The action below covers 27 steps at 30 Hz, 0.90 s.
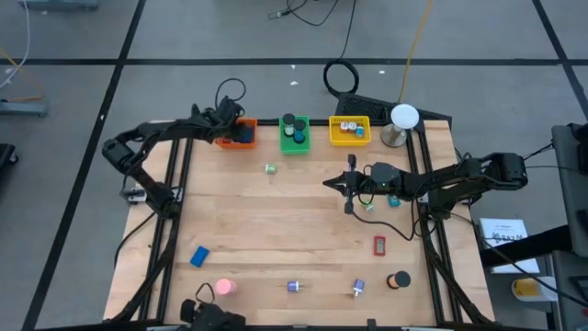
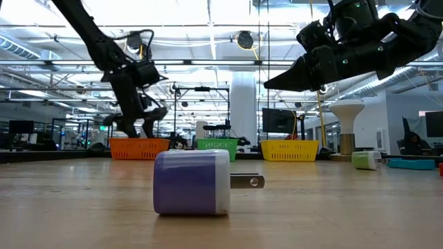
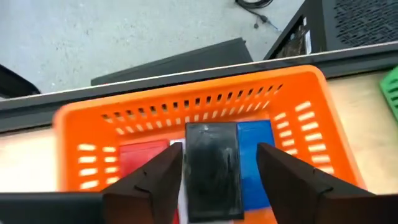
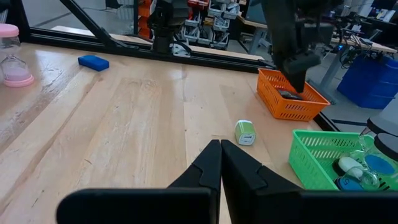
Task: Pick & Place Office items
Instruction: Put the right purple charger adapter into the yellow bin
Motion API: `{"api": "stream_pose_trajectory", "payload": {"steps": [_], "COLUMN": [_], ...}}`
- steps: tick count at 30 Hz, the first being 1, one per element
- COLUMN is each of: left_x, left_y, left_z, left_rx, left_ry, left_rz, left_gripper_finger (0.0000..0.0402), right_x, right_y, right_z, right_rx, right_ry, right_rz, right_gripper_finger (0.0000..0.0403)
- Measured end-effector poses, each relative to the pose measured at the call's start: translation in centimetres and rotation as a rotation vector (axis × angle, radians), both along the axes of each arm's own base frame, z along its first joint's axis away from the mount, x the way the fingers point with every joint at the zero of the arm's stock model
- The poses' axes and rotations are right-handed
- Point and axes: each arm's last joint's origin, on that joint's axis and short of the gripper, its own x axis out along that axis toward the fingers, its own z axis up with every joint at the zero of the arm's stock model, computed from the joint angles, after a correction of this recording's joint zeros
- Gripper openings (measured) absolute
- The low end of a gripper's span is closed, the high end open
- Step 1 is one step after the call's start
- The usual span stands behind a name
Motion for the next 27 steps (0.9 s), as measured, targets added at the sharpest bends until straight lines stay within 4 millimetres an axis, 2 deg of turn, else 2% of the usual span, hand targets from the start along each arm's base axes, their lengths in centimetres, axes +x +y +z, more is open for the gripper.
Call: {"api": "stream_pose_trajectory", "payload": {"steps": [5, 8, 11, 15, 19, 23, 27], "left_x": [0.0, 0.6, 1.5, 2.1, 1.9, 1.7, 1.9], "left_y": [-1.7, -4.0, -6.7, -10.9, -14.7, -17.0, -18.8], "left_z": [2.6, 4.3, 5.3, 4.3, 1.6, -0.2, -0.4], "left_rx": [0.069, 0.162, 0.293, 0.449, 0.499, 0.426, 0.456], "left_ry": [0.047, 0.028, -0.085, -0.307, -0.475, -0.548, -0.578], "left_rz": [-0.138, -0.269, -0.4, -0.613, -0.761, -0.823, -0.841], "left_gripper_finger": [0.0225, 0.0196, 0.0144, 0.007, 0.0012, 0.0014, 0.0028], "right_x": [0.0, 0.0, 0.0, 0.1, 0.0, -0.1, -0.3], "right_y": [0.0, 0.0, 0.0, 0.0, 0.0, 0.1, 0.9], "right_z": [0.0, 0.0, 0.1, 0.3, 0.1, -0.4, -1.0], "right_rx": [0.026, 0.063, 0.086, 0.144, 0.22, 0.326, 0.343], "right_ry": [-0.003, -0.009, -0.025, -0.048, -0.041, 0.006, 0.102], "right_rz": [-0.005, -0.012, -0.017, -0.026, -0.039, -0.07, -0.172], "right_gripper_finger": [0.0004, 0.0004, 0.0004, 0.0004, 0.0004, 0.0004, 0.0001]}}
